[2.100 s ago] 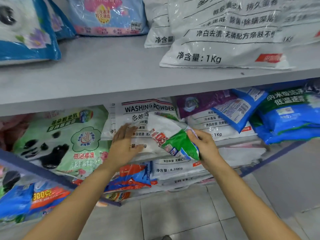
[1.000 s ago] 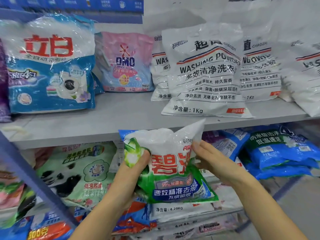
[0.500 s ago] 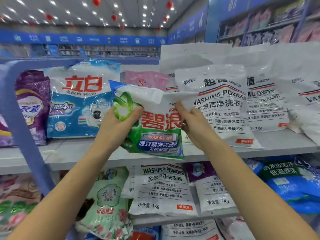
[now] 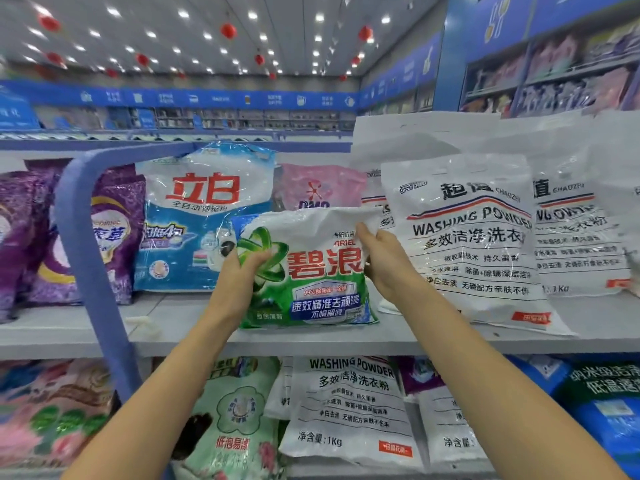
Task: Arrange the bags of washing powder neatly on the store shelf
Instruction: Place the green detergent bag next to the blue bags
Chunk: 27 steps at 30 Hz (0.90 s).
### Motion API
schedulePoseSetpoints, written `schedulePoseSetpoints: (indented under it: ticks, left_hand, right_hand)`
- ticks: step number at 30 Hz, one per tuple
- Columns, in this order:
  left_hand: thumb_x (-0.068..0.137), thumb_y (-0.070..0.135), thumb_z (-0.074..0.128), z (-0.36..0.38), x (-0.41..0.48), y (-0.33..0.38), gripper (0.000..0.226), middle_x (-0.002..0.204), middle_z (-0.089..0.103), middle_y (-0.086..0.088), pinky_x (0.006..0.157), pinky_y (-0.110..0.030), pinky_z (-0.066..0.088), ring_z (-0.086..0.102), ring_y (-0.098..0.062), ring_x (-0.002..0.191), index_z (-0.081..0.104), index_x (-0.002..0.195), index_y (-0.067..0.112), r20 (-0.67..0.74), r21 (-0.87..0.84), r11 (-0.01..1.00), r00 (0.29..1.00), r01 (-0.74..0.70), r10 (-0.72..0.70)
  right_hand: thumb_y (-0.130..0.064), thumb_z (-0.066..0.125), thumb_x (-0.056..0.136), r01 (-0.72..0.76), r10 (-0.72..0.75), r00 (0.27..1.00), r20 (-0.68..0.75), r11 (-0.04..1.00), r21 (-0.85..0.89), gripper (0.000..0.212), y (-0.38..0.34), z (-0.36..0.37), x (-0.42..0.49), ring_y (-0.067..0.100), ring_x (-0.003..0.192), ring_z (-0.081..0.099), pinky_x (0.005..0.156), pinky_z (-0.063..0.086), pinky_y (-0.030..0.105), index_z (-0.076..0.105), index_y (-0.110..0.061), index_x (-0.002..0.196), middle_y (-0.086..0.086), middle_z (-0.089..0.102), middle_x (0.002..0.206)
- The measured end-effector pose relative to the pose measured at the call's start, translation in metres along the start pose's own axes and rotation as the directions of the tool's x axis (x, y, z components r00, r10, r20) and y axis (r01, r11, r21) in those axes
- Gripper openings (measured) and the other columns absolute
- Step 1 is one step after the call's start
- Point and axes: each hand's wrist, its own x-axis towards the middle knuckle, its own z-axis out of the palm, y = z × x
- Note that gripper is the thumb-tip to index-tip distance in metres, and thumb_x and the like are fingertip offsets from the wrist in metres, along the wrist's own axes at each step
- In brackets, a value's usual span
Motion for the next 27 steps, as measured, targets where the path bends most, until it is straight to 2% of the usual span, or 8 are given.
schedulePoseSetpoints:
  ticks: [3,5,8,12,15,18,22,27]
  left_hand:
    - [0.092,0.019,0.053,0.001,0.003,-0.001,0.013,0.085,0.060,0.006,0.070,-0.025,0.046,0.060,-0.012,0.082,0.049,0.082,0.026,-0.057,0.038,0.999,0.998,-0.013,0.015]
    - [0.091,0.021,0.057,-0.001,0.006,-0.004,0.009,0.090,0.063,0.003,0.072,-0.027,0.050,0.063,-0.015,0.087,0.053,0.086,0.026,-0.067,0.051,0.998,0.997,-0.045,0.048]
    - [0.085,0.021,0.065,-0.003,0.016,-0.008,0.008,0.093,0.067,-0.004,0.077,-0.037,0.054,0.066,-0.023,0.090,0.058,0.087,0.024,-0.136,0.031,0.998,0.988,-0.063,0.067]
    - [0.081,0.026,0.069,0.005,0.016,-0.016,0.019,0.090,0.067,0.003,0.078,-0.033,0.052,0.064,-0.022,0.092,0.062,0.097,0.017,-0.210,0.038,0.996,0.974,-0.082,0.088]
    - [0.084,0.038,0.064,0.008,0.015,-0.018,0.018,0.081,0.065,0.001,0.076,-0.040,0.050,0.064,-0.022,0.083,0.060,0.083,0.021,-0.203,0.037,0.999,0.979,-0.023,0.030]
    - [0.084,0.049,0.053,0.004,0.021,-0.011,0.035,0.084,0.067,-0.010,0.083,-0.047,0.050,0.064,-0.032,0.084,0.058,0.080,0.015,-0.171,-0.089,0.995,0.983,0.045,-0.060]
    - [0.095,0.034,0.049,-0.004,0.030,-0.001,0.031,0.068,0.062,-0.003,0.060,-0.030,0.053,0.064,-0.011,0.057,0.054,0.075,0.011,-0.190,-0.022,1.000,0.982,0.002,-0.006]
    - [0.094,0.028,0.052,-0.003,0.035,0.007,0.030,0.065,0.061,-0.001,0.056,-0.025,0.053,0.060,-0.006,0.053,0.060,0.070,0.013,-0.258,-0.013,0.997,0.964,-0.078,0.072]
  right_hand:
    - [-0.027,0.043,0.097,0.094,-0.098,0.995,-0.027,0.990,-0.104,0.022,0.004,0.000,0.001,0.011,0.070,0.065,0.067,0.052,0.026,0.057,-0.016,0.084,-0.001,0.067,0.079]
    - [-0.026,0.043,0.098,0.161,-0.167,0.986,-0.027,0.975,-0.153,0.024,0.003,-0.002,0.001,0.007,0.064,0.064,0.060,0.050,0.021,0.056,-0.017,0.079,-0.004,0.066,0.073]
    - [-0.024,0.041,0.098,0.201,-0.201,0.979,0.018,0.972,-0.120,0.025,-0.003,-0.009,0.003,0.008,0.065,0.065,0.061,0.052,0.022,0.057,-0.016,0.081,-0.002,0.066,0.075]
    - [-0.030,0.038,0.098,0.180,-0.170,0.981,0.091,0.976,-0.123,0.031,0.005,-0.014,0.003,0.007,0.065,0.065,0.063,0.055,0.020,0.059,-0.015,0.081,-0.003,0.067,0.074]
    - [-0.032,0.039,0.097,0.162,-0.156,0.986,0.059,0.981,-0.105,0.031,0.014,-0.013,0.004,0.009,0.067,0.065,0.062,0.055,0.021,0.060,-0.014,0.085,0.000,0.068,0.077]
    - [-0.032,0.039,0.097,0.154,-0.154,0.988,0.013,0.981,-0.118,0.031,0.011,-0.011,0.006,0.006,0.063,0.065,0.057,0.052,0.018,0.059,-0.015,0.081,-0.002,0.067,0.075]
    - [-0.033,0.041,0.097,0.127,-0.127,0.992,-0.001,0.989,-0.078,0.028,0.014,-0.007,0.007,0.009,0.066,0.065,0.060,0.051,0.020,0.058,-0.017,0.080,-0.003,0.067,0.074]
    - [-0.024,0.052,0.093,0.208,-0.204,0.978,0.047,0.970,-0.124,0.010,0.005,-0.010,0.008,0.008,0.065,0.067,0.061,0.055,0.024,0.059,-0.020,0.086,-0.002,0.068,0.079]
